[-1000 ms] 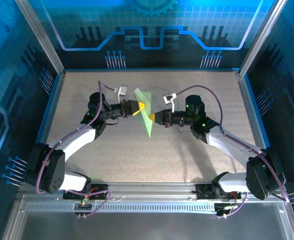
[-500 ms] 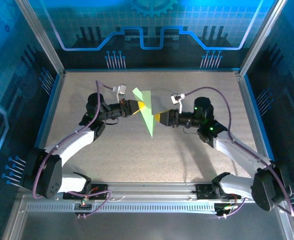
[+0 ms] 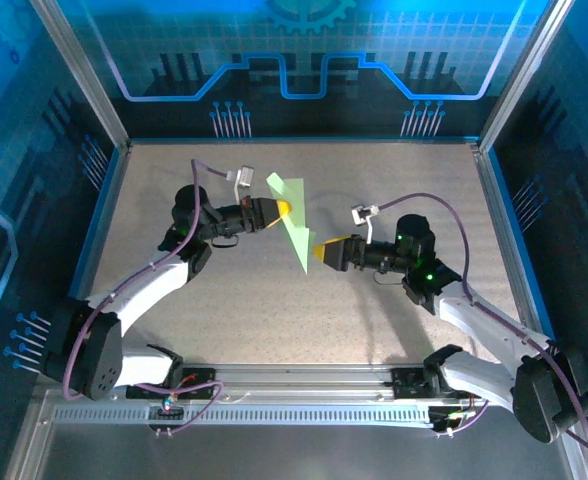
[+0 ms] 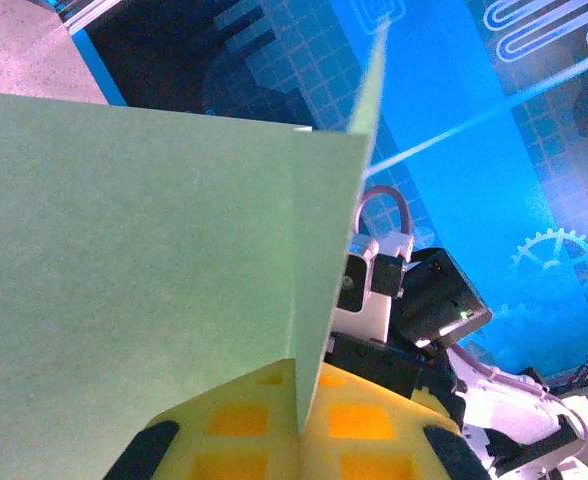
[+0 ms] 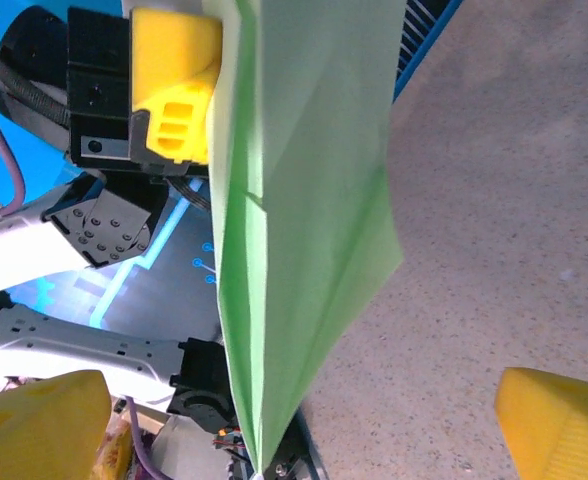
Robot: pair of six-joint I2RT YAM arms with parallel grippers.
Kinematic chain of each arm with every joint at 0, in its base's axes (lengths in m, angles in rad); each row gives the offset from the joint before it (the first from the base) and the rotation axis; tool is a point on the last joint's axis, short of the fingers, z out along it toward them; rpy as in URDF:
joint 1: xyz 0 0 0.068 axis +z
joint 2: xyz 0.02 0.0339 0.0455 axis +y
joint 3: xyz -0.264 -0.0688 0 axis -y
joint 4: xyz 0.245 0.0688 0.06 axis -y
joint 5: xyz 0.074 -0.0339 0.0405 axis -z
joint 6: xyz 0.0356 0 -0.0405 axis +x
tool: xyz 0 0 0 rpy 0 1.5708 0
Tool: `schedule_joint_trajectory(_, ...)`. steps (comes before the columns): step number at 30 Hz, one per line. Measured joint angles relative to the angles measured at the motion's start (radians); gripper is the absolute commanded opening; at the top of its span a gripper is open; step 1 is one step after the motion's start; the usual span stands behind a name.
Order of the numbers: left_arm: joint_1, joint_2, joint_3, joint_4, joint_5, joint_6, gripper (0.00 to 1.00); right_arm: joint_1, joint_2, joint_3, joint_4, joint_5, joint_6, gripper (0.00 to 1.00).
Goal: Fold a paper plane with a square sheet of paper (fold left side to right side)
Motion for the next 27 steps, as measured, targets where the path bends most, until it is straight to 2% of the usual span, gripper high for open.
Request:
schedule_joint_trajectory(3,-0.004,0.0,0.002,0.008,0.0,-0.011,0.03,0.032,0.044,0.011,0.034,0.0,0.01,0.98)
schedule_joint_trajectory(7,-0.01,0.0,0.003,0.009,0.0,-0.018,0.03,0.06,0.104,0.049,0.077,-0.002,0.026,0.85)
schedule_joint_trajectory(14,-0.019,0.0,0.003,0.009,-0.001,-0.018,0.03,0.066,0.137,0.107,0.13,-0.008,0.04,0.57)
schedule_joint_trajectory(18,-0.021,0.0,0.003,0.009,-0.005,-0.018,0.05,0.066,0.133,0.126,0.116,-0.002,0.022,0.34)
schedule_joint_trajectory(22,-0.021,0.0,0.003,0.009,-0.009,-0.022,0.19,0.066,0.114,0.13,0.085,0.016,0.0,0.14)
schedule_joint_trajectory(25,-0.021,0.0,0.003,0.004,-0.016,-0.017,0.35,0.066,0.092,0.131,0.047,0.04,-0.018,0.07)
schedule_joint_trajectory(27,-0.021,-0.001,0.005,-0.019,-0.025,0.002,0.44,0.066,0.074,0.131,0.015,0.059,-0.032,0.06)
